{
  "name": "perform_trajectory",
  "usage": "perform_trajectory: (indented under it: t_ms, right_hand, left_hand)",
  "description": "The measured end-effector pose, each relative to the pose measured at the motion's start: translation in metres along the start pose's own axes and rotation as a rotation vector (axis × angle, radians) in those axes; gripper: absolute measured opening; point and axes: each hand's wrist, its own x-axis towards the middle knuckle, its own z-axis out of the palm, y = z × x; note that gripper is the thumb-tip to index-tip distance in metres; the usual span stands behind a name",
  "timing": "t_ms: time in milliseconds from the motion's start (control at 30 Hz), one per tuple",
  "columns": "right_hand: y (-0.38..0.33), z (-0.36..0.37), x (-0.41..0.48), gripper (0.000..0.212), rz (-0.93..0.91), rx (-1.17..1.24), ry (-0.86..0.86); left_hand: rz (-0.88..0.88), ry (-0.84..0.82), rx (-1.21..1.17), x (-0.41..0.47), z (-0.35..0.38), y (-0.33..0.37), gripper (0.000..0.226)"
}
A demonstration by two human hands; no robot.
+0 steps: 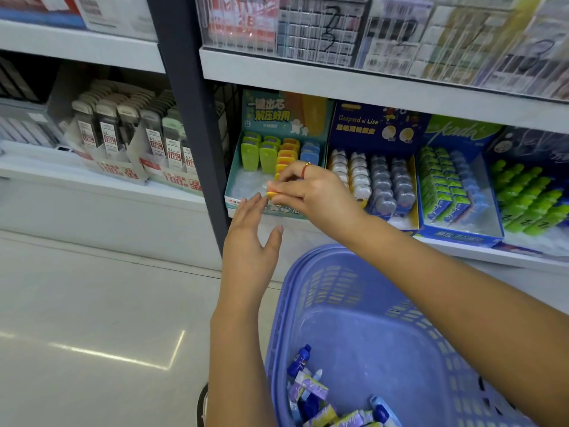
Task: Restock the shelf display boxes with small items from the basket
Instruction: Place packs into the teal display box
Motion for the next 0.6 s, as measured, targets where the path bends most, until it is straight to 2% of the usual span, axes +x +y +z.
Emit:
perform_trajectory:
  t_ms: [133,333,600]
  right_hand:
    - [0.012,-0.006,0.002,0.033,0.121,0.08,0.011]
    - [0.014,0.0,-0.002,0.027,0.17,0.127,0.005]
    - [0.015,0.004,0.005,0.025,0.173,-0.024,-0.063]
  left_hand:
    - [0.012,0.009,0.006,0.0,-0.001,-0.001,0.051]
    - [0.017,0.0,0.031,0.0,-0.001,-0.001,0.053]
    - [0.006,-0.026,0.055,0.0,-0.001,0.001,0.056]
